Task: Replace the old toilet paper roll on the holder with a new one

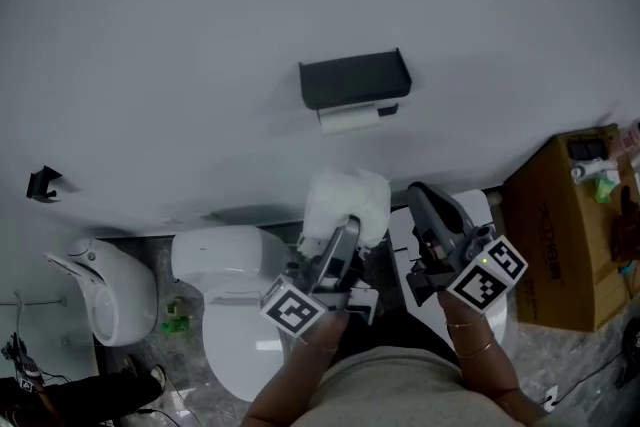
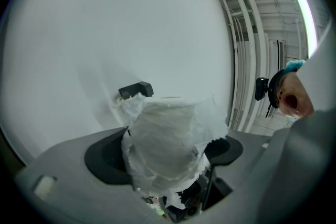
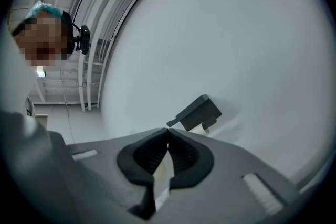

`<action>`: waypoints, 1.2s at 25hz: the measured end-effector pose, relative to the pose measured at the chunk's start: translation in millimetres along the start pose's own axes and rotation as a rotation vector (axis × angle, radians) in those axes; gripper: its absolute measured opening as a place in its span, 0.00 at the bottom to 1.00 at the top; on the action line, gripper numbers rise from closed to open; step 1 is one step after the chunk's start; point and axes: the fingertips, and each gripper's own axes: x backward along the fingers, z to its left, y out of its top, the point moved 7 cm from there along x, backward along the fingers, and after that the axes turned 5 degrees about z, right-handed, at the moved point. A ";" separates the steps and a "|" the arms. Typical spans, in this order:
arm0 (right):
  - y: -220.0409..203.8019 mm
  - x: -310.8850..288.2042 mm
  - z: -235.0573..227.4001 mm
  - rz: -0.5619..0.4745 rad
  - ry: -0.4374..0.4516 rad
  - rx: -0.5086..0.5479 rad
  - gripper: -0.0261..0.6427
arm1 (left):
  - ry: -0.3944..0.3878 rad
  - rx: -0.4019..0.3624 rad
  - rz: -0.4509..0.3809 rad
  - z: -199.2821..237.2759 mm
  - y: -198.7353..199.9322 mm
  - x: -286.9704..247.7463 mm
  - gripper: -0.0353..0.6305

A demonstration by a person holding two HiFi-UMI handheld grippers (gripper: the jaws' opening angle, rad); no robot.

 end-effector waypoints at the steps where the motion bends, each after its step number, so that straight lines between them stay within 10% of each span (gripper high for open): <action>1: 0.7 -3.0 -1.9 -0.001 0.001 -0.002 0.04 | 0.005 0.002 -0.005 2.2 1.1 -2.1 0.68; 30: -26.9 -95.1 -56.9 0.000 -0.055 -0.209 0.26 | 0.045 0.055 0.042 77.7 32.6 -26.3 0.68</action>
